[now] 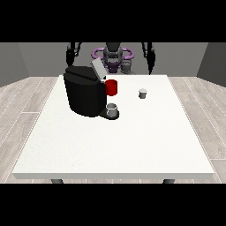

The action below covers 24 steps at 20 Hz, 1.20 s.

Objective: Insert the coffee pod into the coffee machine and close the lid

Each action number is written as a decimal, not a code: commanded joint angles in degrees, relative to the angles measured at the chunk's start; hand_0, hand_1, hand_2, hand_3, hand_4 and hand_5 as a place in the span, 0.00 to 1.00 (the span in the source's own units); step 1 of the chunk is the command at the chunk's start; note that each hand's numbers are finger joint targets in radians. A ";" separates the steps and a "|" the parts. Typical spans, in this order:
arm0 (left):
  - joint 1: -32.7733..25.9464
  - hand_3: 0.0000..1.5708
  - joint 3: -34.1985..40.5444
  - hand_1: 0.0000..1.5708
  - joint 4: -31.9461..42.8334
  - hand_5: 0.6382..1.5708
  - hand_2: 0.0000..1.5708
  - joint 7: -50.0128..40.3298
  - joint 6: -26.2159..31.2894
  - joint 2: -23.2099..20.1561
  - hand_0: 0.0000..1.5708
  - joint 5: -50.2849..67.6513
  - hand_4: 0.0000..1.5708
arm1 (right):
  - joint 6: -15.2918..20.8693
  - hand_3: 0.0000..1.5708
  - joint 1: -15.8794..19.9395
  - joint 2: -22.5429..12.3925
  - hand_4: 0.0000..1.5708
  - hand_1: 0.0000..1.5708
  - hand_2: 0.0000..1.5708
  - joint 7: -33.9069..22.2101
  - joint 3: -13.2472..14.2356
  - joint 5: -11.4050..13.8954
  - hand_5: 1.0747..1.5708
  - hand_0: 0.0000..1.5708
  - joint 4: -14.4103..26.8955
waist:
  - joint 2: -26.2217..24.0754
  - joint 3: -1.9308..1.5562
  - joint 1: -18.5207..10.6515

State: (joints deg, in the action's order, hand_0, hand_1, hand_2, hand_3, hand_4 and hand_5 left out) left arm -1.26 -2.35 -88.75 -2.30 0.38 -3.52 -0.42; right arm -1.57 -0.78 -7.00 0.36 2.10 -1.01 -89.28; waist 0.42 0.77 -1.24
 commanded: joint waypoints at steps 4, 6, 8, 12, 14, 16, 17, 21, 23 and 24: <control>-0.91 0.00 0.26 0.00 -0.81 1.00 0.00 8.91 1.75 0.35 0.00 0.65 0.18 | -0.26 0.00 0.08 0.58 0.08 0.00 0.00 0.05 0.40 0.24 1.00 0.00 3.16 | -1.69 -0.76 -0.37; -2.28 0.00 -1.83 0.00 -2.28 1.00 0.00 10.29 1.88 2.07 0.00 0.38 0.18 | 0.43 0.00 -1.44 1.77 0.08 0.00 0.00 -0.89 -1.10 1.16 1.00 0.00 2.36 | -3.75 -0.76 -0.20; -0.76 0.00 2.16 0.00 -1.01 1.00 0.00 13.02 5.33 -1.32 0.00 3.69 0.17 | 8.29 0.00 1.35 5.15 0.07 0.00 0.00 6.61 4.51 0.66 1.00 0.00 2.87 | -1.27 -0.77 -0.15; -0.61 0.00 2.09 0.00 2.26 1.00 0.00 17.19 5.33 -5.32 0.00 -2.52 0.20 | 6.20 0.00 1.95 4.23 0.09 0.00 0.00 6.48 4.78 -1.35 1.00 0.00 1.38 | -0.67 -0.76 1.91; 0.24 0.00 1.54 0.00 0.62 1.00 0.00 12.50 4.65 -6.28 0.00 -4.58 0.00 | 8.59 0.00 0.17 6.71 0.17 0.00 0.00 6.10 1.83 1.48 1.00 0.00 1.89 | -1.83 -0.77 1.56; 5.02 0.00 5.16 0.00 1.18 1.00 0.00 8.11 6.59 -10.48 0.00 -3.19 0.00 | 6.74 0.00 0.02 6.05 0.11 0.00 0.00 7.28 1.65 0.33 1.00 0.00 1.95 | -0.73 -0.78 3.18; 4.87 0.00 2.66 0.00 1.99 1.00 0.00 6.86 4.24 -7.91 0.00 -5.95 0.00 | 8.99 0.00 0.11 6.93 0.10 0.00 0.00 7.18 1.00 1.51 1.00 0.00 1.65 | -0.94 -0.78 3.53; 11.51 0.00 6.55 0.00 8.55 1.00 0.00 4.10 5.83 -10.84 0.00 -4.77 0.00 | 7.45 0.00 2.81 6.65 0.11 0.00 0.00 6.43 1.04 0.25 1.00 0.00 1.74 | 2.40 -0.77 5.56; 11.83 0.00 6.77 0.00 9.76 1.00 0.00 -0.13 7.09 -10.70 0.00 -3.45 0.00 | 6.82 0.00 1.00 6.90 0.15 0.00 0.00 6.43 0.92 -0.60 1.00 0.00 1.06 | 1.00 -0.78 6.04; 13.45 0.00 6.20 0.00 11.95 1.00 0.00 1.34 7.17 -10.18 0.00 -4.40 0.00 | 8.80 0.00 3.76 6.77 0.12 0.00 0.00 2.23 0.29 0.86 1.00 0.00 -0.42 | 1.43 -0.76 5.97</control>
State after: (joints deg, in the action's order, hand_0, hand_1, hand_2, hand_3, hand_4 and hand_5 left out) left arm 9.16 3.58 -80.76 1.55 6.45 -13.33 -4.37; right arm 5.74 1.34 -0.70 5.57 2.95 -0.64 -88.54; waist 1.55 0.00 4.15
